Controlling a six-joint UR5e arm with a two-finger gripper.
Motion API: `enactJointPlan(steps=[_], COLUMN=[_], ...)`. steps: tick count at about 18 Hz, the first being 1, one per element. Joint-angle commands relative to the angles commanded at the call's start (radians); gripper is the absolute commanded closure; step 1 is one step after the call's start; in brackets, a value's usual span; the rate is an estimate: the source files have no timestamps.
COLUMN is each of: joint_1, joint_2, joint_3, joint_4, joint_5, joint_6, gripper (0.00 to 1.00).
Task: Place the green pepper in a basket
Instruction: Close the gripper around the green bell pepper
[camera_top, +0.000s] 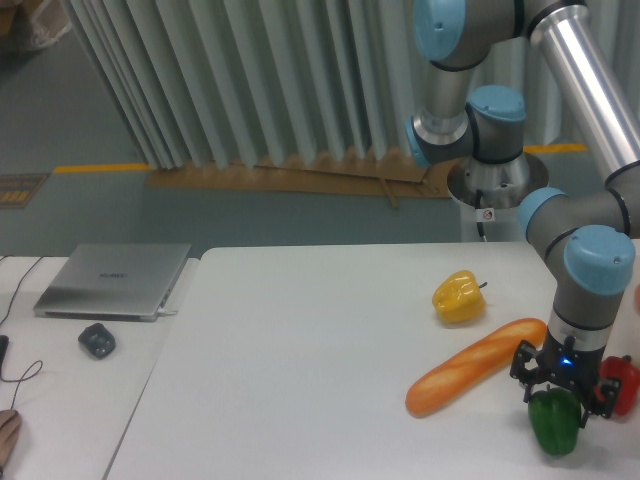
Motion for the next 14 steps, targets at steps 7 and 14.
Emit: enactJointPlan(steps=[7,14], joint_1=[0.002,0.008], joint_2=[0.003,0.021], joint_3=[0.006,0.005], joint_4=[0.0,-0.006], joint_5=[-0.002,-0.035], joint_6=[0.017,0.038], gripper=[0.49,0.53])
